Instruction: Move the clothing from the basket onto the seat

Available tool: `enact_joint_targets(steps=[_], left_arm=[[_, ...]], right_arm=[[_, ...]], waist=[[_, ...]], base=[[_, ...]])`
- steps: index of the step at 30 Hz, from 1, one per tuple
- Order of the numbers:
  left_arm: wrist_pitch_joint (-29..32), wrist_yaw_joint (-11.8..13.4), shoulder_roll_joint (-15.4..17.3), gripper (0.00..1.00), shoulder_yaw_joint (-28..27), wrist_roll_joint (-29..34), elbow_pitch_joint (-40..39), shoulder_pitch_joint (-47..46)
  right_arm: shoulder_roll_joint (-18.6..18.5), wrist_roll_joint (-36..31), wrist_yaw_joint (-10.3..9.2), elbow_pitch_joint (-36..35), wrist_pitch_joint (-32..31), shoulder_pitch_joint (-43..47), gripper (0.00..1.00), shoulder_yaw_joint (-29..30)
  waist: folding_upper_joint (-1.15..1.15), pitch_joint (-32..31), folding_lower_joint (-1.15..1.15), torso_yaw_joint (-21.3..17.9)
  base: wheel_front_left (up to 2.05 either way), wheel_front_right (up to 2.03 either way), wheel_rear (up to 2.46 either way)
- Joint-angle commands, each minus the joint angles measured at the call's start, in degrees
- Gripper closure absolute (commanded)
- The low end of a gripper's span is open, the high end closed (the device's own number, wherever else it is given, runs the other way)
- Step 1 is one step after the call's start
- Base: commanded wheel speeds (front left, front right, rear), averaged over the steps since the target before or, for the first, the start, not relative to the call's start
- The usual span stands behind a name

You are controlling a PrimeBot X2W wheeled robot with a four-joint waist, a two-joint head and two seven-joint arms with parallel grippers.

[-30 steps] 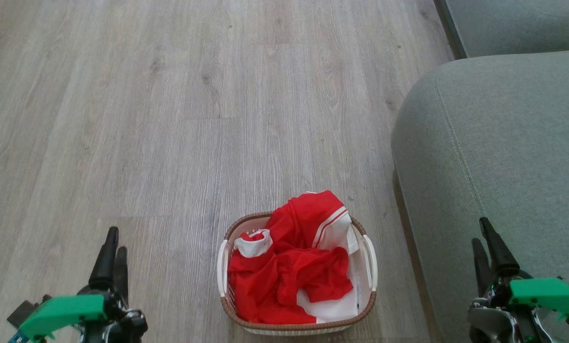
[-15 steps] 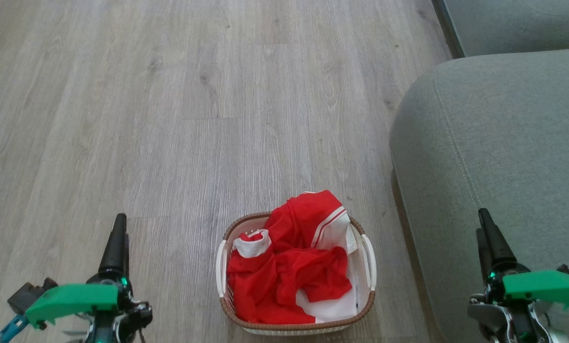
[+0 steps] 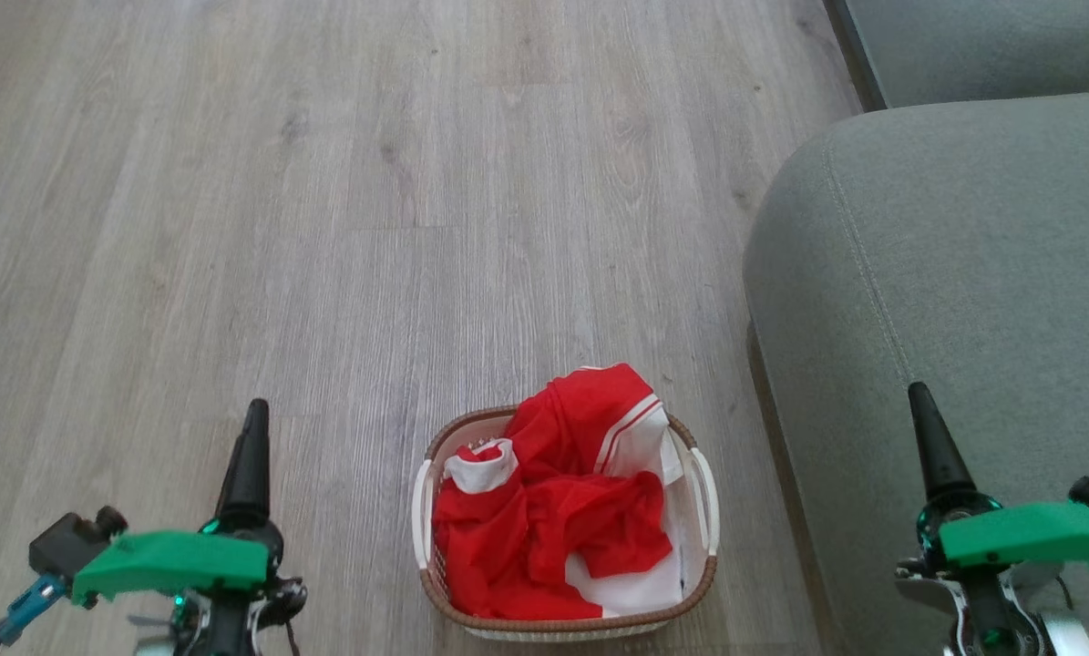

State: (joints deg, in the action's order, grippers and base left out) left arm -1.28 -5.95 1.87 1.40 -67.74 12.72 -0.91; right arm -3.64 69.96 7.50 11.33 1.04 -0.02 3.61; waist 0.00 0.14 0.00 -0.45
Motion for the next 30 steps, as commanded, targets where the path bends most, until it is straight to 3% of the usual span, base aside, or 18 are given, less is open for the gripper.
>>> enact_joint_targets(steps=[1,13,30], left_arm=[[-0.72,0.18,0.65,0.00,-0.19,1.81,-2.50,-2.99],[-2.90,1.13,0.81,0.00,1.67,15.59,-3.33,-3.51],[-5.74,2.43,0.84,0.00,3.06,28.06,-3.41,-3.50]], right_arm=[[-1.14,-1.78,0.00,-2.50,0.76,-1.83,0.00,-0.66],[-2.47,-12.79,0.00,-3.56,2.97,-1.49,0.00,-2.63],[-3.38,-25.71,-0.01,-2.35,5.86,-1.40,0.00,-3.47]], waist=[[0.00,0.02,0.00,0.00],[0.00,0.16,0.00,0.09],[0.00,-0.11,0.00,0.13]], base=[[0.00,0.00,0.00],[0.00,0.00,0.00],[0.00,0.00,0.00]])
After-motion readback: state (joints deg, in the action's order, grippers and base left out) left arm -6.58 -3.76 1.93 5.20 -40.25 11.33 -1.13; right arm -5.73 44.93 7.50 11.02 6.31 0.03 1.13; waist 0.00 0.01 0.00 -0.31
